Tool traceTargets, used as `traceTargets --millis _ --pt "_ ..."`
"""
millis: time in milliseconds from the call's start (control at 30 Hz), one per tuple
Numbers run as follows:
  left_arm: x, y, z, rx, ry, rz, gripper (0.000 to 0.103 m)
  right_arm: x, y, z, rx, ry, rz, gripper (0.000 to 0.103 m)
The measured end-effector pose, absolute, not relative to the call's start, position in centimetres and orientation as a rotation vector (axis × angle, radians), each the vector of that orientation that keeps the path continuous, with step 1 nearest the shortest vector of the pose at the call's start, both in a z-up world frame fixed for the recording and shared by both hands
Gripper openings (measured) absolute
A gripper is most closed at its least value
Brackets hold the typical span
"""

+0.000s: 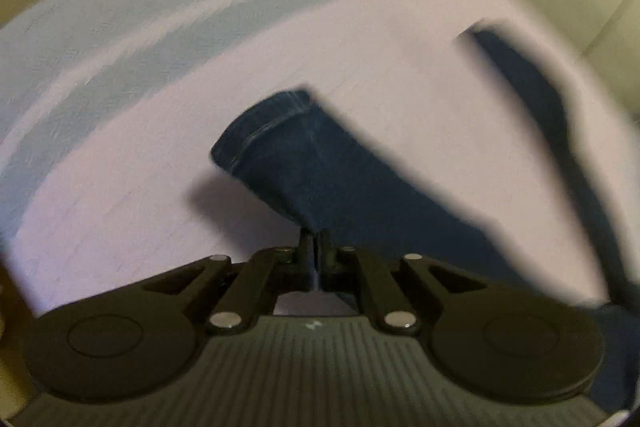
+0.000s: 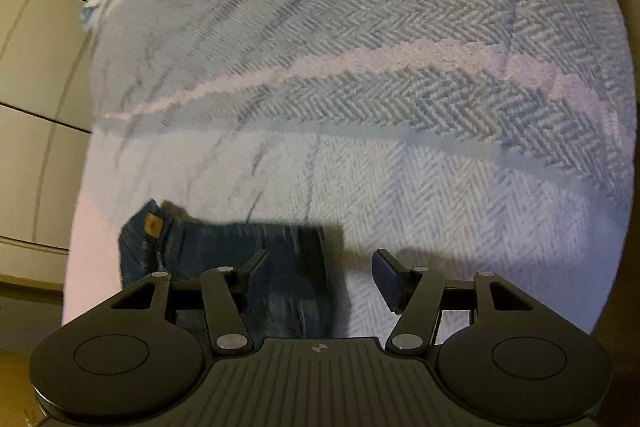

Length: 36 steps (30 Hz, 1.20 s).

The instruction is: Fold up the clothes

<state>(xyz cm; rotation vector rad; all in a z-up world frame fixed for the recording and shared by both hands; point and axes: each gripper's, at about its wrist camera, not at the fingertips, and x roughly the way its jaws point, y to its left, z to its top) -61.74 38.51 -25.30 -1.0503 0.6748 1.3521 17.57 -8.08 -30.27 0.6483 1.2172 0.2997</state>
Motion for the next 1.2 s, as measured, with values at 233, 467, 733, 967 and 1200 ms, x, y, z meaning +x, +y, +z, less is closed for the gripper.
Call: traceTargets --millis 233,467,733,967,1200 --pt "-62.9 37.0 -27.4 -1.157 0.639 1.456 0.003 18.2 -7.3 -33.0 0.697 1.209 0.379 0.064" --pt "-62.5 37.0 -23.3 -1.05 0.635 1.383 0.002 17.4 -4.0 -31.1 0.497 1.222 0.502 0.013" --pt "-65.2 35.1 -26.2 -0.935 0.967 1.524 0.0 15.1 -5.0 -28.4 0.312 1.242 0.498 0.024" --pt "-60.7 34.0 -23.6 -0.796 1.023 1.344 0.006 11.8 -2.2 -24.3 -0.042 1.127 0.412 0.043" --pt "-52.7 37.9 -20.4 -0.835 0.973 1.099 0.017 9.5 1.4 -20.7 0.056 1.152 0.487 0.043"
